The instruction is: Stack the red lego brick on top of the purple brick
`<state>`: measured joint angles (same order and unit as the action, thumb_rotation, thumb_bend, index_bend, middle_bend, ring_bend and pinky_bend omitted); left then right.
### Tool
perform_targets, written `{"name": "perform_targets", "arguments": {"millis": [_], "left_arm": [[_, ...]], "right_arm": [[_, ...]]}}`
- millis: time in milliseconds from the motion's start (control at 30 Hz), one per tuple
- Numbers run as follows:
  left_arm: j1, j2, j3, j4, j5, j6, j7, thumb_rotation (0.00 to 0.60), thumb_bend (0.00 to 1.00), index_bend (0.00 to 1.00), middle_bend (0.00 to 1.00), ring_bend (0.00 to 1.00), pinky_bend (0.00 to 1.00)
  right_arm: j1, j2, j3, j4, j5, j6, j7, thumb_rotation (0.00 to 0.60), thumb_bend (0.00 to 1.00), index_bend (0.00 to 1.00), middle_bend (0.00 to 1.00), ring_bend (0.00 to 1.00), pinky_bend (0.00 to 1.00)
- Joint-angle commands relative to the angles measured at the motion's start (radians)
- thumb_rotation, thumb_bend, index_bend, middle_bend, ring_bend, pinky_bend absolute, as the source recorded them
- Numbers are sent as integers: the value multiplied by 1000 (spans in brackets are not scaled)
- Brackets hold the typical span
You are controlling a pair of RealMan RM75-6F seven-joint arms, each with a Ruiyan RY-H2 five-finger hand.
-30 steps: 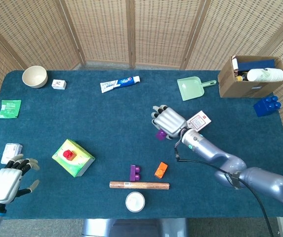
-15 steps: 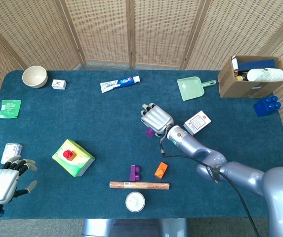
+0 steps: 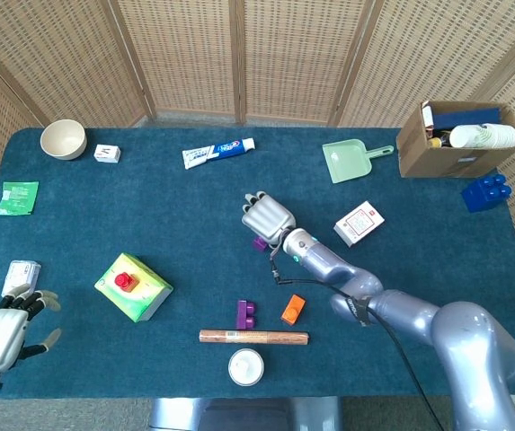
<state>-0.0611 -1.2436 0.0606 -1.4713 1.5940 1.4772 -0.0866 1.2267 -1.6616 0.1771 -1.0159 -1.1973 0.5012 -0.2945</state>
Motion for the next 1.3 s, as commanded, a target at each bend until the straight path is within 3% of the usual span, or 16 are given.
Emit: {"name": "perform_targets", "arguments": {"millis": [33, 300, 500, 600, 733, 867, 1300], "left_arm": [[3, 1, 1, 7, -3, 2, -7, 600, 329, 420, 358, 337, 173], [8, -1, 1, 22, -6, 2, -25, 600, 329, 420, 357, 337, 173], [5, -7, 2, 30, -4, -4, -31, 600, 330, 420, 357, 337, 173], [4, -7, 2, 32, -1, -3, -33, 600, 330, 420, 357, 337, 173], [4, -6, 3, 34, 0, -4, -35, 600, 330, 420, 356, 337, 173], [5, -4, 3, 34, 2, -1, -35, 600, 330, 420, 356, 337, 173], [-9, 33, -7, 3, 22, 9, -10, 600, 330, 418, 344, 325, 168]], "right_arm": [[15, -28, 0, 36, 10, -13, -3, 600, 196, 686, 286, 126, 228], [31, -67, -6, 109, 23, -31, -7, 600, 195, 678, 285, 126, 229], [33, -66, -16, 119, 40, -44, -27, 600, 196, 607, 273, 98, 228], [31, -60, -19, 111, 57, -45, -44, 600, 197, 511, 254, 78, 228], [28, -48, -27, 91, 84, -32, -84, 600, 197, 250, 160, 43, 228], [27, -36, -29, 68, 115, -26, -111, 600, 198, 156, 141, 35, 228], [-22, 84, -25, -99, 186, 67, -136, 600, 198, 130, 138, 24, 228]]}}
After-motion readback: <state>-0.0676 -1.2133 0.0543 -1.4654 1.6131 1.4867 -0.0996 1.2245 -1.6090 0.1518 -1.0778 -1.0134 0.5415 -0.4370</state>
